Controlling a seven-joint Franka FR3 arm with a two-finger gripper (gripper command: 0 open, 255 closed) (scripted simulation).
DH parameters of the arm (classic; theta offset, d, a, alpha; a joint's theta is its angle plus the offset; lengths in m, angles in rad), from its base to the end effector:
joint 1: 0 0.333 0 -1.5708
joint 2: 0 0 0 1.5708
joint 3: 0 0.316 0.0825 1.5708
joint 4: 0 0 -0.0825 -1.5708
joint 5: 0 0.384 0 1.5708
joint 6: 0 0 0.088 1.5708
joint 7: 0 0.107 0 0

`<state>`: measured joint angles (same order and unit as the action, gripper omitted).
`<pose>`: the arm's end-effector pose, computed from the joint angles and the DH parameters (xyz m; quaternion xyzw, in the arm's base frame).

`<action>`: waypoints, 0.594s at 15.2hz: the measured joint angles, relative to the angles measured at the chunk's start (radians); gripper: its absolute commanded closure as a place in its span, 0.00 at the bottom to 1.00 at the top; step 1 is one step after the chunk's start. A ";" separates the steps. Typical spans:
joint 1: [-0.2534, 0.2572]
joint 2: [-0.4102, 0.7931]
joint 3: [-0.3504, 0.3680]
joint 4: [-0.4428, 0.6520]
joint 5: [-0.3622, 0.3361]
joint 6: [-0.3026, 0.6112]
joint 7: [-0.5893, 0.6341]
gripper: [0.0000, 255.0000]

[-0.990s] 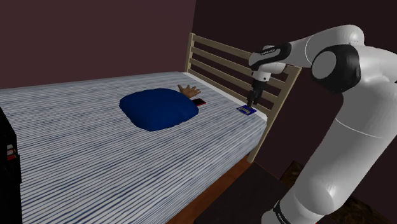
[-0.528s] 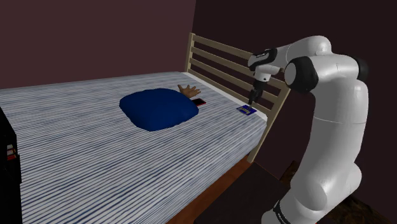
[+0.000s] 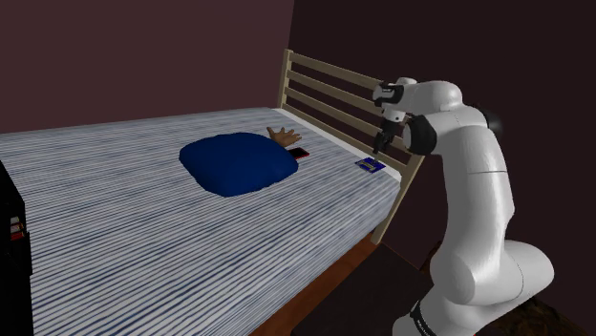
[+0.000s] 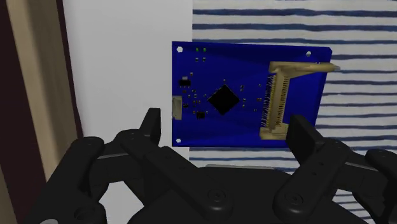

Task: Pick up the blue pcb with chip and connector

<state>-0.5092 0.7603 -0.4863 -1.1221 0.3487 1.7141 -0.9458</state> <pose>0.5108 -0.5329 0.3826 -0.9989 0.0067 0.0227 0.0412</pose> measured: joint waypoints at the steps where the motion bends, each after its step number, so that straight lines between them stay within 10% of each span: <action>1: -0.038 0.061 0.010 0.097 0.014 -0.031 0.002 0.00; 4: -0.094 0.160 0.027 0.247 0.034 -0.071 0.010 0.00; 9: -0.088 0.174 0.031 0.205 0.041 -0.018 0.001 0.00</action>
<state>-0.5973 0.9345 -0.4556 -0.9174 0.3892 1.6962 -0.9450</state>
